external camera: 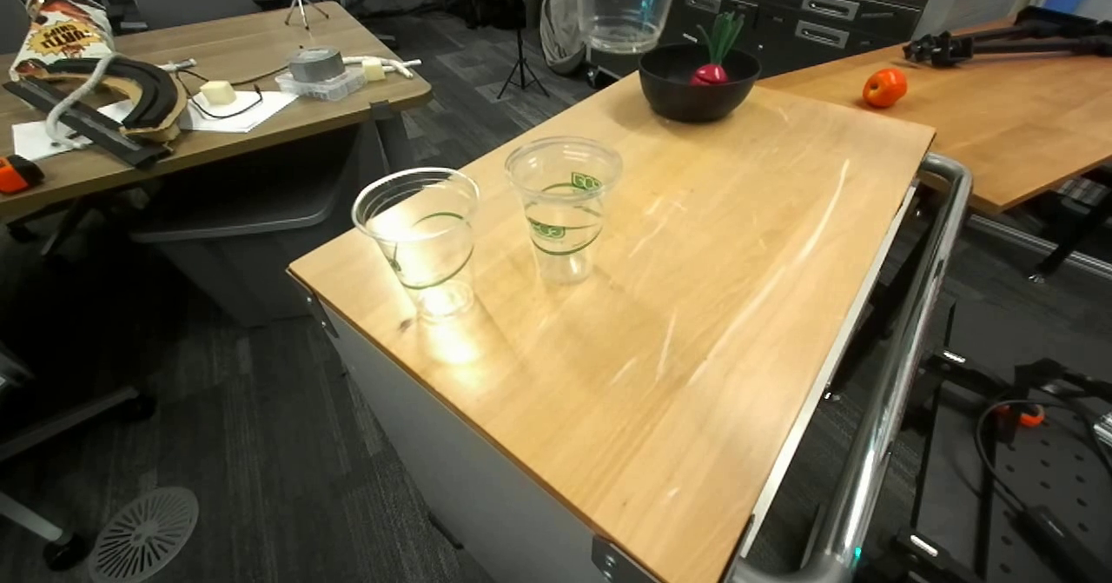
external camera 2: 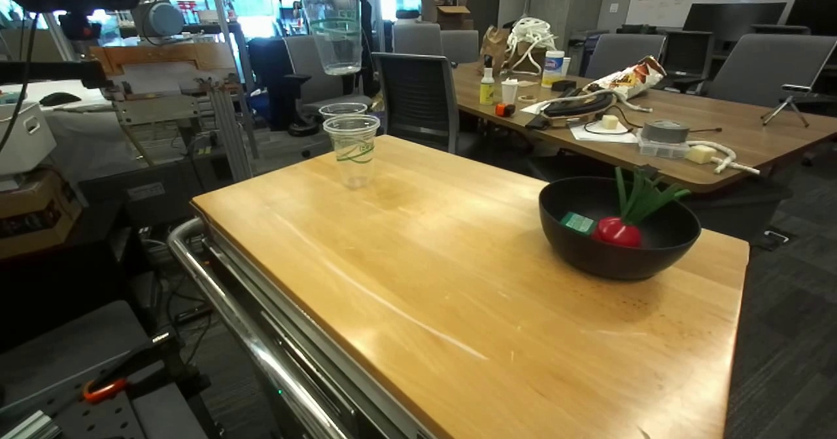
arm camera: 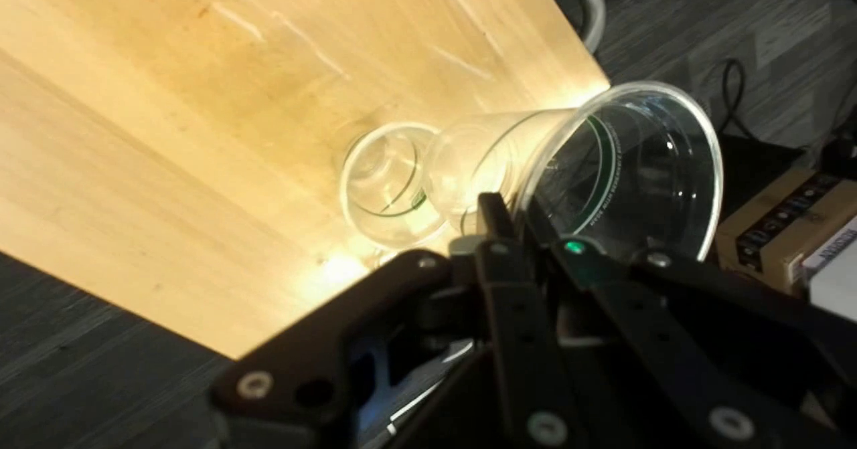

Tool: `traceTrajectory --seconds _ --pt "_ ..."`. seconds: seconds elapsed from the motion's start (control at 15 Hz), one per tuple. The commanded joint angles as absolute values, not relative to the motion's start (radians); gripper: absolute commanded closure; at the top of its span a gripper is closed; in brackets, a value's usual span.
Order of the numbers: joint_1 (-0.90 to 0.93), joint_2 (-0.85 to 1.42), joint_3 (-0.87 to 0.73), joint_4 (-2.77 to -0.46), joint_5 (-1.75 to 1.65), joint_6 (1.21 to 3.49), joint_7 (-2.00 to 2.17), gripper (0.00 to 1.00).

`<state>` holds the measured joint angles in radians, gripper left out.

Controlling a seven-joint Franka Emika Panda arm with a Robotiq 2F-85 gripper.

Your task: Put the red object and the green building block in the black bowl then stack the four plastic cups together

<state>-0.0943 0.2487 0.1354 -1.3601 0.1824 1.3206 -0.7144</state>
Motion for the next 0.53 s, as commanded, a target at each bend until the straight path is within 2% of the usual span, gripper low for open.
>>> traceTrajectory --seconds 0.0,0.47 --pt "-0.052 0.233 0.120 -1.461 0.192 1.351 -0.719 0.98" --pt "-0.012 0.296 0.126 -1.482 0.194 1.437 -0.708 0.98"
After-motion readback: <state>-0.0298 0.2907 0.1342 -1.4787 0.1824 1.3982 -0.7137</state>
